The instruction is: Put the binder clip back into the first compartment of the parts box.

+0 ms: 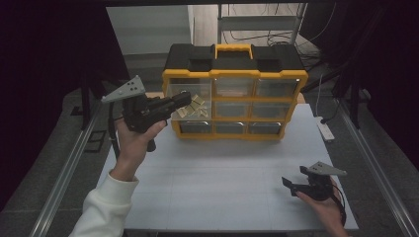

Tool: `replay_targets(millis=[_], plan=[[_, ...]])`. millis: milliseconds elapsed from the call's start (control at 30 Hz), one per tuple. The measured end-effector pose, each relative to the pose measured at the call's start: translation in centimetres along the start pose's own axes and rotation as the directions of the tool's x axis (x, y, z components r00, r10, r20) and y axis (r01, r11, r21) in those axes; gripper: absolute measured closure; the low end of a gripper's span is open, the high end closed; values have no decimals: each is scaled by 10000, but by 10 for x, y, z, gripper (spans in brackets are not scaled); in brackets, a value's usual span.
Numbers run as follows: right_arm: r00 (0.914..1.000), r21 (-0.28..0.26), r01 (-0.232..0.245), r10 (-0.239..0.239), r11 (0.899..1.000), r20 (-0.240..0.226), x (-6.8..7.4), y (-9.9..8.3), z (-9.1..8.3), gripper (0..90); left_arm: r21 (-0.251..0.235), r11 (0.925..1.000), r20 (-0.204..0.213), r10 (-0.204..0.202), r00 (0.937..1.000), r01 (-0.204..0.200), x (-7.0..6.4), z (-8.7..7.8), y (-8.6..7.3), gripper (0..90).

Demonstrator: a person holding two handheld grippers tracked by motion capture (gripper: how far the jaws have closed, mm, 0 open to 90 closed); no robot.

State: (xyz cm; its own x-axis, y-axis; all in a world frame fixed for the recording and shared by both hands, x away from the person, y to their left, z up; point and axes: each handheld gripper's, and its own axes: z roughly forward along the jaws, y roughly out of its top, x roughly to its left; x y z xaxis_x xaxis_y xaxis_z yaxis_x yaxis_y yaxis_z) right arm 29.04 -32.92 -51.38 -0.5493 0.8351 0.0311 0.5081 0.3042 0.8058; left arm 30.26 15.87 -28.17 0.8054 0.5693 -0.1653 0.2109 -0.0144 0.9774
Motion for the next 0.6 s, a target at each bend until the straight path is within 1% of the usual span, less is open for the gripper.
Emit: replay_targets(millis=[133, 300, 333, 367, 400, 433, 500, 600], plan=[[10000, -1, -4, 4, 10000, 2, 0, 0, 0, 145, 25, 10000, -186, 55, 9998, -54, 4, 6, 8, 898], [10000, 4, 1, -1, 10000, -3, 0, 0, 0, 145, 108, 9999, -524, 36, 9986, -30, 13, 14, 14, 897], [10000, 7, 13, -13, 10000, 4, 0, 0, 0, 146, 108, 9999, -524, 36, 9986, -30, 13, 14, 14, 897], [10000, 11, 8, -8, 10000, 3, 0, 0, 0, 145, 199, 9998, -700, -40, 9975, 54, 18, 17, 16, 897], [10000, 18, -12, 12, 10000, -10, 0, 0, 0, 145, 199, 9998, -700, -40, 9975, 54, 18, 17, 16, 897], [10000, 28, -9, 9, 10000, -8, 0, 0, 0, 146, 245, 9996, -886, -110, 9960, 132, 24, 21, 16, 897], [10000, 31, -10, 11, 10000, -55, -1, 0, 0, 146, 306, 9994, -1029, -145, 9946, 178, 27, 23, 16, 897], [10000, 34, -9, 9, 10000, -6, -1, 0, 0, 146, 483, 9986, -1329, -167, 9910, 233, 34, 27, 14, 897]])
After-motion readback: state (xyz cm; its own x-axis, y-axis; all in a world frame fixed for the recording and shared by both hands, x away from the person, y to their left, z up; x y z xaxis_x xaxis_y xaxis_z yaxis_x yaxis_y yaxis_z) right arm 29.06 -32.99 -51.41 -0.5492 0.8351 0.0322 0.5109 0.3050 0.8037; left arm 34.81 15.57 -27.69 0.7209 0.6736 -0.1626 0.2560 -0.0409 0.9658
